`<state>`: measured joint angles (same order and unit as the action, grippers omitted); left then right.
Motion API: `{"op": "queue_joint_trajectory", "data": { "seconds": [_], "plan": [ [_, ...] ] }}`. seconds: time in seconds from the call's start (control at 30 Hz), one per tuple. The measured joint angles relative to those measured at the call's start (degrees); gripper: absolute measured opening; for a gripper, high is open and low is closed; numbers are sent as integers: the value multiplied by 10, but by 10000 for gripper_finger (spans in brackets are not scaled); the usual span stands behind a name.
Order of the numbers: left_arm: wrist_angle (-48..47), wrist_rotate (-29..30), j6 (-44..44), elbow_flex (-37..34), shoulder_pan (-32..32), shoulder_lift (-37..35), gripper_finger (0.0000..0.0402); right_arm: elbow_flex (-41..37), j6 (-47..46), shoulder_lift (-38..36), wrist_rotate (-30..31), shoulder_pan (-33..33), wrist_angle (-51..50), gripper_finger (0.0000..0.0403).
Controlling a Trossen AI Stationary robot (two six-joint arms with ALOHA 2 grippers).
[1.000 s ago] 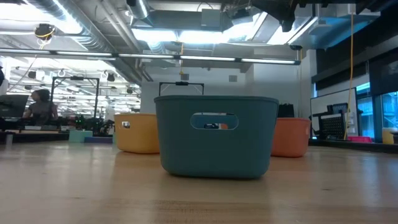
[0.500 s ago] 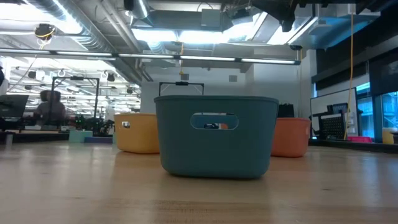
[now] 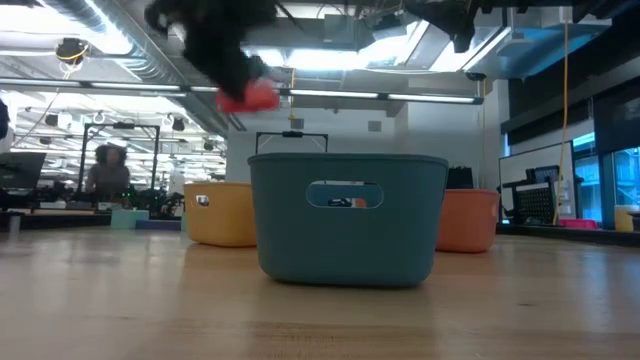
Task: Sort & place blocks by color
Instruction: Put the left orange studded block into the yellow bin
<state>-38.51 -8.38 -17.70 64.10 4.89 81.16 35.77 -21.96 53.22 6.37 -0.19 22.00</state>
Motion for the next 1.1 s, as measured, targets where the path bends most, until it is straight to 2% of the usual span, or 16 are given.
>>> {"op": "queue_joint_trajectory", "data": {
  "seconds": [0.17,0.33,0.53,0.77,1.1],
  "plan": [
    [13,-3,-137,0,0,82,129,0,0,0,7,0,-2,316],
    [15,3,-213,0,-1,155,129,0,0,0,12,0,-2,316],
    [42,31,-230,0,-2,200,129,0,0,0,40,0,-3,316],
    [54,33,-247,0,1,218,130,0,0,0,46,0,-6,316],
    [68,45,-240,0,1,217,167,0,0,0,46,0,-7,316]
  ]
}}
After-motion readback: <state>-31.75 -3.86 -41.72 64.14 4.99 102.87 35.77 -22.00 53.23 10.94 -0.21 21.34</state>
